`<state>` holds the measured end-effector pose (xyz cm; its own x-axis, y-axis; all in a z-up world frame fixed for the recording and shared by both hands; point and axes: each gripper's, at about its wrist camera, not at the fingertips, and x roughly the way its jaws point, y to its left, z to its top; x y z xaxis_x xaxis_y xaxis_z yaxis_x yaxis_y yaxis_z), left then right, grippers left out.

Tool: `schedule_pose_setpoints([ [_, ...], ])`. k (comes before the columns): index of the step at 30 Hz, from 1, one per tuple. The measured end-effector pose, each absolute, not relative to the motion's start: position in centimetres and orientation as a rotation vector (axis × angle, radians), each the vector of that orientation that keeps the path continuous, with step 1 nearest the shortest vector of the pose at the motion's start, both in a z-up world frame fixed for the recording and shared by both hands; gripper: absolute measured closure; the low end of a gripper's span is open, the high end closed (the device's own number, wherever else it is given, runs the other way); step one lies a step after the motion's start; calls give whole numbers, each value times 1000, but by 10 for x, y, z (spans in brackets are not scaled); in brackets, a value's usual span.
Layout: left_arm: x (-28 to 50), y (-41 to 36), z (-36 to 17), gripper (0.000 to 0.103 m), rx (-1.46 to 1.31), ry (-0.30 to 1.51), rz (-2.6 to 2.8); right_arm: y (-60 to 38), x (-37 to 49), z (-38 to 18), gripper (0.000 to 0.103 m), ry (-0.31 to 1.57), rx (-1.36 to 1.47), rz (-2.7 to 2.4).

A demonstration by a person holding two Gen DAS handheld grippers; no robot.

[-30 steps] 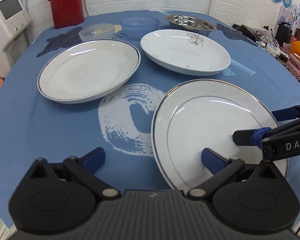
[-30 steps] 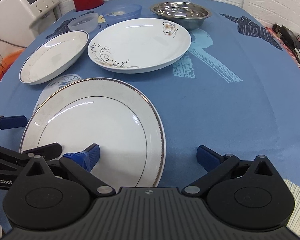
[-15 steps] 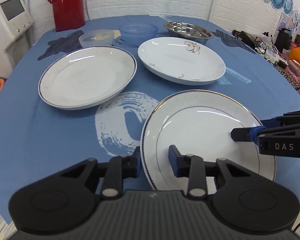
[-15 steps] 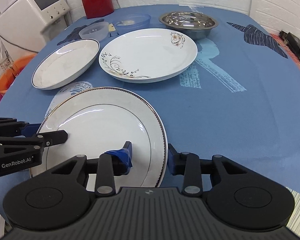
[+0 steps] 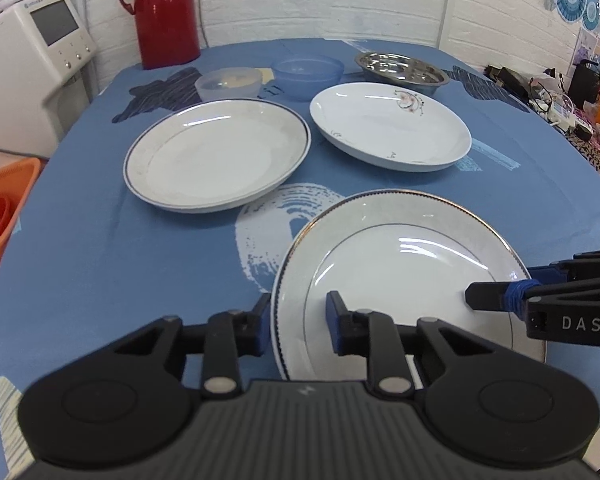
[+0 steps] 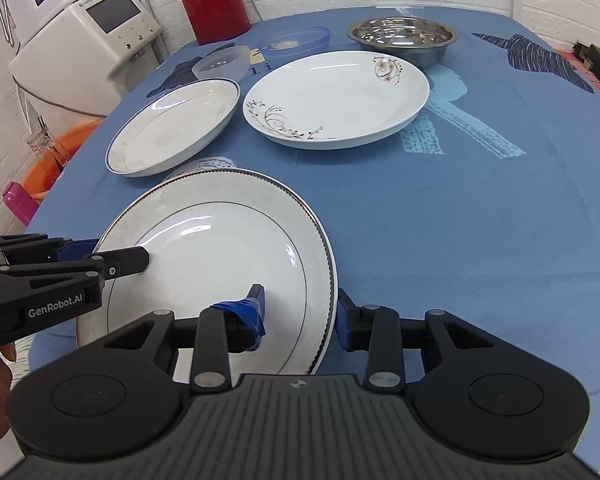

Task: Organize plates and bowls
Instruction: 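Lift the gold-rimmed plate off the cloth with both tools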

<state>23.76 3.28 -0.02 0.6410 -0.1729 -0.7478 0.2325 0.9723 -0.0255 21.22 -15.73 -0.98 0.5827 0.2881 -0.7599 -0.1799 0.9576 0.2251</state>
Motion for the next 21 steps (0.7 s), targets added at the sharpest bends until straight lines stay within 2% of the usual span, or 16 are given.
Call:
schedule_pose_setpoints([
  [21, 206, 146, 13, 84, 33, 795, -71, -46, 201, 0, 80, 911, 47, 456],
])
